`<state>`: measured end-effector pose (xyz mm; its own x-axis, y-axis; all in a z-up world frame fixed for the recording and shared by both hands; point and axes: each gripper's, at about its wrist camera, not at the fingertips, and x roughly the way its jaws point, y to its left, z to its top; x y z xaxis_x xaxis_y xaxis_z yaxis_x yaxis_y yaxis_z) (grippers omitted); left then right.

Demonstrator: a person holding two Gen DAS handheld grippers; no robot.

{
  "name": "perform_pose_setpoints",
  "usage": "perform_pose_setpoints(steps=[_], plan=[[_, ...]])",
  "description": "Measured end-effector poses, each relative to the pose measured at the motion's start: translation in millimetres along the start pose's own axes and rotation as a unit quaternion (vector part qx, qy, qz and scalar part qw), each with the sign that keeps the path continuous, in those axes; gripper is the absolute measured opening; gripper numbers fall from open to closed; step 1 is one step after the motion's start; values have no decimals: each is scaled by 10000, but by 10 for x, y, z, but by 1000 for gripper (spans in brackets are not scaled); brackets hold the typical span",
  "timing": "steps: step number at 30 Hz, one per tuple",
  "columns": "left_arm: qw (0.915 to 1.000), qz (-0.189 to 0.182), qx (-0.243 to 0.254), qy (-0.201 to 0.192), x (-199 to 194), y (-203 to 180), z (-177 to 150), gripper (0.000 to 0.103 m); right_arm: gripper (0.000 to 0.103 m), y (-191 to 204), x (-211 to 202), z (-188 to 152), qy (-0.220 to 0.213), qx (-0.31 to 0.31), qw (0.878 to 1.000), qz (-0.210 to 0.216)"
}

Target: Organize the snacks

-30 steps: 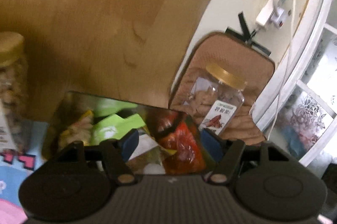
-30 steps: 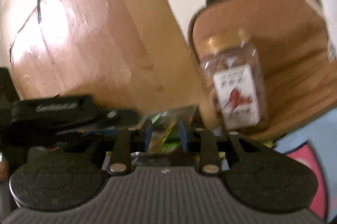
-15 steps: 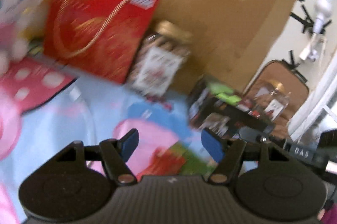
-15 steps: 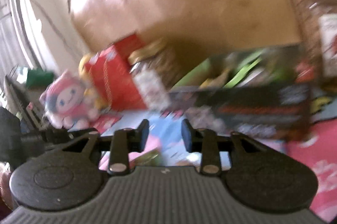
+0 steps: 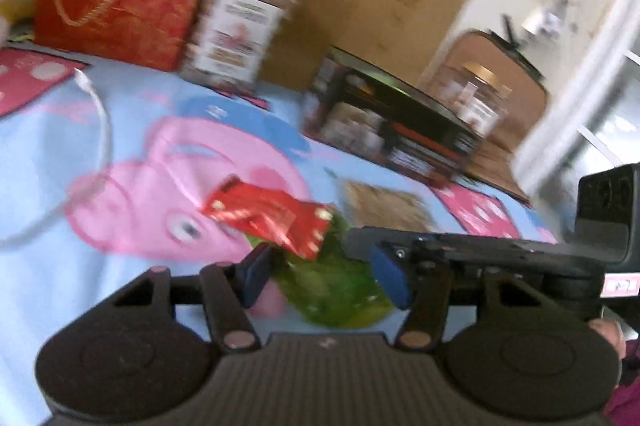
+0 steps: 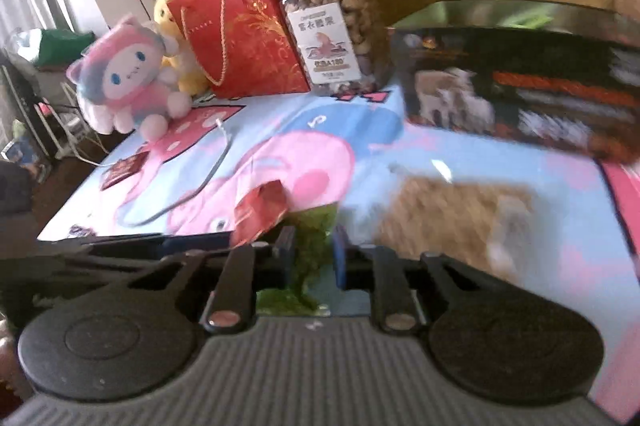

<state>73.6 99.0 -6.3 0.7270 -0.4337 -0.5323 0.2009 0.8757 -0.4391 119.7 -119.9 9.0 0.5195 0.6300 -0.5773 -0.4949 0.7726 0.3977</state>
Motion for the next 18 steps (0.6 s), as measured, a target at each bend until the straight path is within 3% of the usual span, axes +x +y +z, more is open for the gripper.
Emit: perform_pose_setpoints(steps=[5, 9, 12, 18], plan=[[9986, -401, 304, 146, -136, -304, -276, 56, 24, -43, -476, -391, -252, 239, 9994, -24], [9963, -801, -15, 298, -248, -256, -346, 57, 28, -51, -679, -528, -513, 191, 9978, -369], [9954, -767, -555, 150, -374, -22, -293, 57, 33, -44, -702, -412, -747, 272, 9964, -296], [9875, -455, -1490, -252, -658, 467, -191, 57, 58, 189, -314, -130, -685, -255, 9972, -140]])
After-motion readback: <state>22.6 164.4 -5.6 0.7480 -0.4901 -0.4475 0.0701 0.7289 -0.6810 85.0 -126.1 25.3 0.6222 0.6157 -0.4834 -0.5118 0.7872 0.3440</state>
